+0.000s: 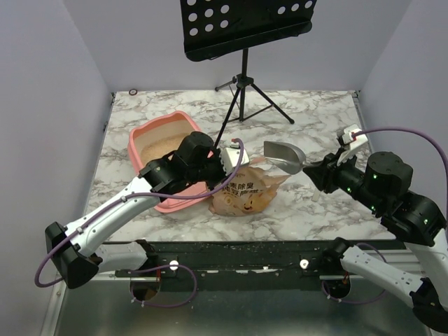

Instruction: Fill the litter box with clean litter

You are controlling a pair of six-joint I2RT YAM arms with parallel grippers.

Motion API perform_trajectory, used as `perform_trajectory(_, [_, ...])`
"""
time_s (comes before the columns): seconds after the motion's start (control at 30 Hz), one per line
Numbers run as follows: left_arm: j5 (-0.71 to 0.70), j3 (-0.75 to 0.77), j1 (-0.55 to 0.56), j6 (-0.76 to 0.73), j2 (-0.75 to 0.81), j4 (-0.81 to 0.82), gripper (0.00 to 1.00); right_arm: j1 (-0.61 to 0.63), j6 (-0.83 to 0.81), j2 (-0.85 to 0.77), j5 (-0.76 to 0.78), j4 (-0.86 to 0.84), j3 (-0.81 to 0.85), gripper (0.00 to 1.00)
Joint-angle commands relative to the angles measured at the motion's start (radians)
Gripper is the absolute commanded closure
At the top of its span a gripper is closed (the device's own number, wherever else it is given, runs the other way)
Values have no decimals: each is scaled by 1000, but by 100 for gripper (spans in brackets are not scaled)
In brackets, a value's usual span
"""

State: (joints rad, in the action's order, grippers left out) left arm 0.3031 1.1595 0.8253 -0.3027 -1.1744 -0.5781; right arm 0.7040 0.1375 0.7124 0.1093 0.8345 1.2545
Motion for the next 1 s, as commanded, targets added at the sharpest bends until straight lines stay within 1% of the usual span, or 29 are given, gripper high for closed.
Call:
perform_trajectory(0.0, [-88,-12,28,-4,28,-14,100,2,-7,22,-26,104,62,99])
perform_trajectory(0.17, [-130,-58,52,14,93,9,100,2,8,50,-100,179,111,99])
perform_trajectory(0.2, [-134,-66,58,17,99,12,100,2,4,53,-102,190,118,99])
perform_trajectory(0.27, [-142,-78,63,20,107,26,100,2,-12,58,-166,216,140,99])
perform_trajectory(0.33, [-140,-87,66,19,108,37,100,2,-19,70,-178,245,164,99])
perform_trajectory(0.53, [-142,-98,71,25,111,67,100,2,-50,99,-143,307,186,99])
perform_trajectory(0.8, [-101,-107,72,50,113,109,100,0,-99,142,-119,291,177,99])
perform_trajectory(0.97, [-75,-118,74,66,116,133,100,3,-127,173,-132,284,187,99])
